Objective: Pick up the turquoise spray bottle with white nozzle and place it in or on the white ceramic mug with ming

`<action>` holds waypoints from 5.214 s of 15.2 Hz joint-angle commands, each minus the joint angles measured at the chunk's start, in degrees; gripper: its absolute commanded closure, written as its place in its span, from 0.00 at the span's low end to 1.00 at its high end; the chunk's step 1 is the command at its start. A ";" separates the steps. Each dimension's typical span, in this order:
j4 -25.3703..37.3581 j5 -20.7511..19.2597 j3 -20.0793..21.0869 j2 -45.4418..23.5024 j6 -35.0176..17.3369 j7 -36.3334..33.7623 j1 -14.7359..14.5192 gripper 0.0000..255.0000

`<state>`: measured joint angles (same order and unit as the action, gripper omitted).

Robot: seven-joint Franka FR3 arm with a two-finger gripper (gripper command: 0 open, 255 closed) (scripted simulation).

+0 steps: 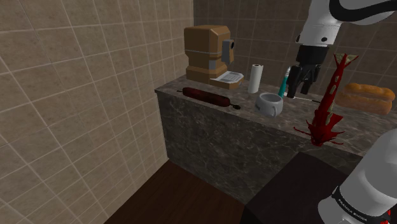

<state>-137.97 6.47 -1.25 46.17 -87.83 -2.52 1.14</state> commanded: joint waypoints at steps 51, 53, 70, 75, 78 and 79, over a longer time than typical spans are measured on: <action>45.85 -8.46 -15.34 -61.63 -21.91 -13.39 20.31 0.00; 45.85 -8.46 -15.34 -61.63 -21.91 -13.39 20.31 0.00; 50.06 -8.47 -15.42 -61.33 -17.42 -13.07 20.38 1.00; 54.12 -8.37 -15.48 -61.48 -13.53 -12.74 20.52 1.00; 56.82 -8.26 -15.51 -61.76 -11.11 -12.51 20.64 1.00; 57.78 -8.21 -15.53 -61.89 -10.29 -12.43 20.69 1.00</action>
<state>-81.35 -1.83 -16.76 -15.45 -99.01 -15.05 21.75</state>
